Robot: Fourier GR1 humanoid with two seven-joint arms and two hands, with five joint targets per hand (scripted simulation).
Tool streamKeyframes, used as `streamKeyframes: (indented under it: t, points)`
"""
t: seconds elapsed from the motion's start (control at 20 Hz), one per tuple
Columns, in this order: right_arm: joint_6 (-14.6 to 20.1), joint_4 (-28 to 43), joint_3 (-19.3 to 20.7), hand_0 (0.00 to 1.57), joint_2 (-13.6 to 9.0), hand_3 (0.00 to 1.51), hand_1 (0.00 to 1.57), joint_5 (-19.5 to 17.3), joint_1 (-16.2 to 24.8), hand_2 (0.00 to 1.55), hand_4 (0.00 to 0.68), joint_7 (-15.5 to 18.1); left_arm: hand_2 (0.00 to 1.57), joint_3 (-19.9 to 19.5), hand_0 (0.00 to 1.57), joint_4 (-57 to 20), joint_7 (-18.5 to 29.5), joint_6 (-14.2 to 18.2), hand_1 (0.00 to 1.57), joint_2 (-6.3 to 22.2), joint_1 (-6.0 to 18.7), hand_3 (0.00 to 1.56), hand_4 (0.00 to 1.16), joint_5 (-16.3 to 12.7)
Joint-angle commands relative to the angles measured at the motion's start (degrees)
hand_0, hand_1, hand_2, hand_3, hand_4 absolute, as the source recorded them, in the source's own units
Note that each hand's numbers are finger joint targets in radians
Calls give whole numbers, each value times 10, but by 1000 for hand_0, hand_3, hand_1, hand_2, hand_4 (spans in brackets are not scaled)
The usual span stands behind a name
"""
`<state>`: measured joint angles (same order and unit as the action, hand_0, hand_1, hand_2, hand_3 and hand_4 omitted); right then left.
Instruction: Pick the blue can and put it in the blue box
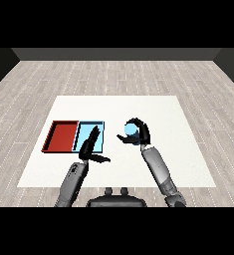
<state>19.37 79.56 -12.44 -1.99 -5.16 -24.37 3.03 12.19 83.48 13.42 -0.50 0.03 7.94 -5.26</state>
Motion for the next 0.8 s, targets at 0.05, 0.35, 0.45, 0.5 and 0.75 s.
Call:
streamKeyframes:
  t: [0.05, 0.35, 0.45, 0.5, 0.75]
  points:
    - [-25, 9, 12, 1455, 3, 1399, 1455, -8, 10, 1456, 608, 6, 0, 29, 0, -88, 55, 5, 0, 0, 18, 0, 0, -25]
    - [21, 36, -40, 1489, 19, 1401, 1489, -18, -6, 1468, 615, -47, 0, 104, 0, -43, -13, 94, 0, 0, 44, 0, 0, -36]
    - [-12, 25, -18, 1487, 20, 1399, 1487, -31, -16, 1466, 604, -31, 0, 61, 0, -82, -5, 70, 0, 0, 72, 0, 0, -31]
    - [-36, 70, -7, 1489, 12, 1399, 1489, -38, 2, 1466, 606, -44, 0, 78, 0, -59, -4, 75, 0, 0, 40, 0, 0, -34]
    - [25, -19, -46, 1486, 20, 1398, 1486, 1, -31, 1468, 605, 19, 0, 64, 0, -77, -17, 65, 0, 0, 74, 0, 0, -63]
